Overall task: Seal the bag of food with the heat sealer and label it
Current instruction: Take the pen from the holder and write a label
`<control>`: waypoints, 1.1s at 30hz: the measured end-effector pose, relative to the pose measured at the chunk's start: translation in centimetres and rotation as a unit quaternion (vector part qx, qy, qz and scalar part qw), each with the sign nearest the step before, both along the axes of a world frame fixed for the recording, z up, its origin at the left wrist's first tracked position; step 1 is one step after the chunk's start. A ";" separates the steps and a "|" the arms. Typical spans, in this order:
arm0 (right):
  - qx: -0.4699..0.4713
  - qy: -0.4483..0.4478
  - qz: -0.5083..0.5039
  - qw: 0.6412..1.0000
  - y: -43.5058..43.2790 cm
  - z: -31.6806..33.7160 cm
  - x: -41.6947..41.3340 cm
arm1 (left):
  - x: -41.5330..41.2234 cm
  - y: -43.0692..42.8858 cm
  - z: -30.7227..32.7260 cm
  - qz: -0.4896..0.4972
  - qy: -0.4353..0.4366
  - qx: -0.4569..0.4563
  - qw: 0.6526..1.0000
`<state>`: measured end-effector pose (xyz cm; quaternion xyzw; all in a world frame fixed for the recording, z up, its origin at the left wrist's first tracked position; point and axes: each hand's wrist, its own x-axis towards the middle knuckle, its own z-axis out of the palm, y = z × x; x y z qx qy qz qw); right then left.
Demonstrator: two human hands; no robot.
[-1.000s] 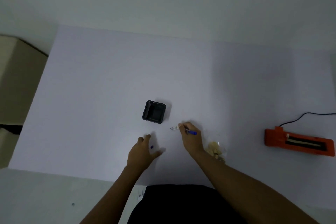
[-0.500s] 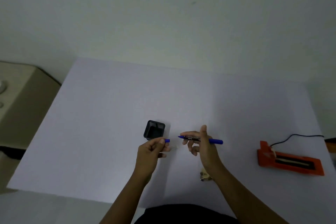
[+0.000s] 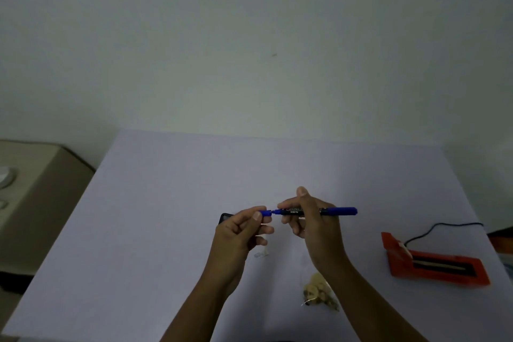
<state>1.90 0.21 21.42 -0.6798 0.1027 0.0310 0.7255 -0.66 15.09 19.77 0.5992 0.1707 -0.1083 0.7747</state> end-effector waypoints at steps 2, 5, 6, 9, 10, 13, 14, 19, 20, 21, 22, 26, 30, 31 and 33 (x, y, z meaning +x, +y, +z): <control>0.005 -0.006 -0.013 1.000 -0.1 0.1 -0.2 | 0.0 -0.2 0.3 -0.004 0.001 0.000 1.000; 0.016 -0.011 -0.031 0.999 -0.2 0.3 -0.4 | 0.2 -0.4 0.5 -0.007 0.001 0.001 1.000; 0.016 -0.010 -0.031 0.999 -0.3 0.3 -0.4 | 0.2 -0.5 0.6 -0.008 0.001 0.002 1.000; 0.011 -0.009 -0.026 1.000 -0.3 0.4 -0.3 | 0.3 -1.0 0.6 -0.012 0.001 -0.003 1.000; 0.013 -0.007 -0.027 1.000 -0.3 0.3 -0.3 | 0.3 -1.1 0.6 -0.011 0.002 -0.003 1.000; 0.020 -0.001 -0.021 1.000 -0.4 0.3 0.1 | 0.5 -1.1 0.7 -0.010 0.000 0.004 1.000; 0.020 0.000 -0.015 1.000 -0.5 0.2 0.2 | 0.5 -1.1 0.8 -0.010 -0.002 0.004 1.000; -0.001 -0.034 -0.003 0.999 -0.2 -0.2 1.1 | 1.1 -0.8 0.8 -0.012 -0.012 0.036 0.999; -0.011 -0.045 -0.001 0.999 0.0 -0.3 1.2 | 1.3 -0.7 0.8 -0.015 -0.018 0.049 0.999; -0.017 -0.052 0.002 0.999 0.2 -0.4 1.4 | 1.4 -0.7 0.7 -0.019 -0.024 0.060 0.998; -0.017 -0.055 0.004 0.998 0.4 -0.5 1.5 | 1.5 -0.8 0.7 -0.024 -0.031 0.069 0.997; 0.005 -0.042 -0.021 0.999 0.9 -1.0 2.4 | 2.0 -1.0 0.6 -0.039 -0.044 0.092 0.994; 0.013 -0.031 -0.035 0.999 1.6 -1.8 2.9 | 2.6 -0.6 0.3 -0.043 -0.055 0.108 0.992; 0.007 -0.025 -0.036 0.999 1.9 -2.2 3.0 | 2.8 -0.5 0.1 -0.040 -0.053 0.113 0.991; 0.000 -0.016 -0.043 0.999 2.4 -2.9 3.3 | 3.2 -0.1 -0.1 -0.039 -0.047 0.118 0.991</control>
